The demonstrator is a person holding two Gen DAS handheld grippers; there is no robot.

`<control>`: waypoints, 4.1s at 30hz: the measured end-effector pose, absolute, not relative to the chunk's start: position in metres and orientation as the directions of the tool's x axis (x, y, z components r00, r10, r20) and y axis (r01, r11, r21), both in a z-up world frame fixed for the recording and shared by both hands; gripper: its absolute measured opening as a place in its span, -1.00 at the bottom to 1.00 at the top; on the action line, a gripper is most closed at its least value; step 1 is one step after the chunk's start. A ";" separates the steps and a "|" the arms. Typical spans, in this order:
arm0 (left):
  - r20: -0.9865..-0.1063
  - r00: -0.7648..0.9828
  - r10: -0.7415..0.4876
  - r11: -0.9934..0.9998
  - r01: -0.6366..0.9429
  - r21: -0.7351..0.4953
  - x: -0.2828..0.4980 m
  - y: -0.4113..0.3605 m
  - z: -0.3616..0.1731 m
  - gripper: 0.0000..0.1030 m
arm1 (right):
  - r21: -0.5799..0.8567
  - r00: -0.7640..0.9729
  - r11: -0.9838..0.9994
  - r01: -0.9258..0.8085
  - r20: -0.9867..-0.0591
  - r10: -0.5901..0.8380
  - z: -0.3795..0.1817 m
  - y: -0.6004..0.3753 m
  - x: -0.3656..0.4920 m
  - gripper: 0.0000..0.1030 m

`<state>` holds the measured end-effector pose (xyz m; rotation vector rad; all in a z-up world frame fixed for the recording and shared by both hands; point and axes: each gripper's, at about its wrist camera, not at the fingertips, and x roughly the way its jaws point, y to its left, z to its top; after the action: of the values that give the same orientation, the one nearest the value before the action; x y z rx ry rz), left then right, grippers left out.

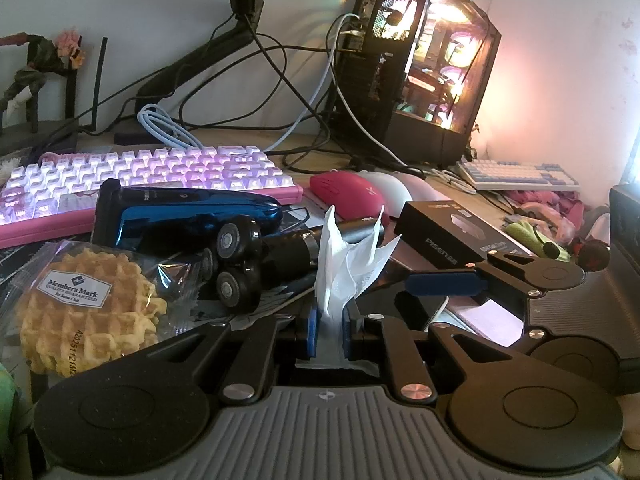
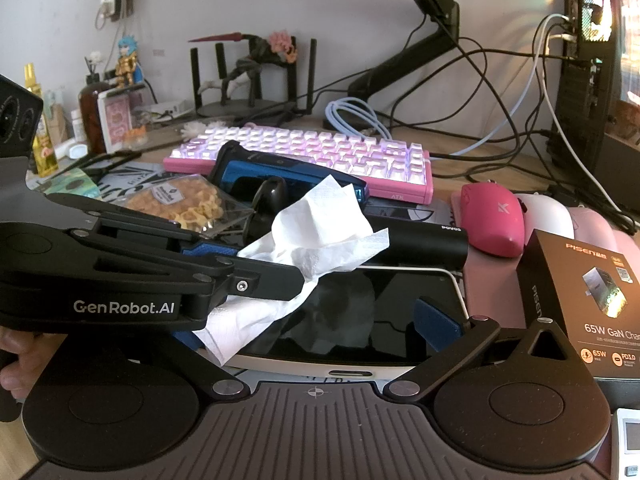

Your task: Clean container

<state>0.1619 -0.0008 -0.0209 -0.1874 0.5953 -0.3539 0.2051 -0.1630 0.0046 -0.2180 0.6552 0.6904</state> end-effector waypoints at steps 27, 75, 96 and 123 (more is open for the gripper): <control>-0.512 0.768 -0.384 0.921 0.274 -0.278 0.160 -0.004 -0.019 -0.69 | 0.023 0.582 0.758 -0.652 -0.625 0.519 0.005 -0.163 0.204 1.00; -0.512 0.773 -0.375 0.923 0.261 -0.283 0.161 -0.007 -0.019 -0.69 | 0.023 0.582 0.758 -0.652 -0.625 0.519 0.004 -0.163 0.205 1.00; -0.512 0.776 -0.370 0.926 0.260 -0.275 0.159 -0.007 -0.020 -0.69 | 0.023 0.582 0.758 -0.652 -0.625 0.519 0.005 -0.163 0.204 1.00; -0.511 0.779 -0.364 0.926 0.247 -0.285 0.161 -0.007 -0.019 -0.70 | 0.023 0.582 0.758 -0.651 -0.626 0.519 0.005 -0.163 0.205 1.00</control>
<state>0.1614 -0.0068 -0.0187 -0.2073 0.5922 -0.3327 0.2045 -0.1629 0.0046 -0.2183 0.6552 0.6899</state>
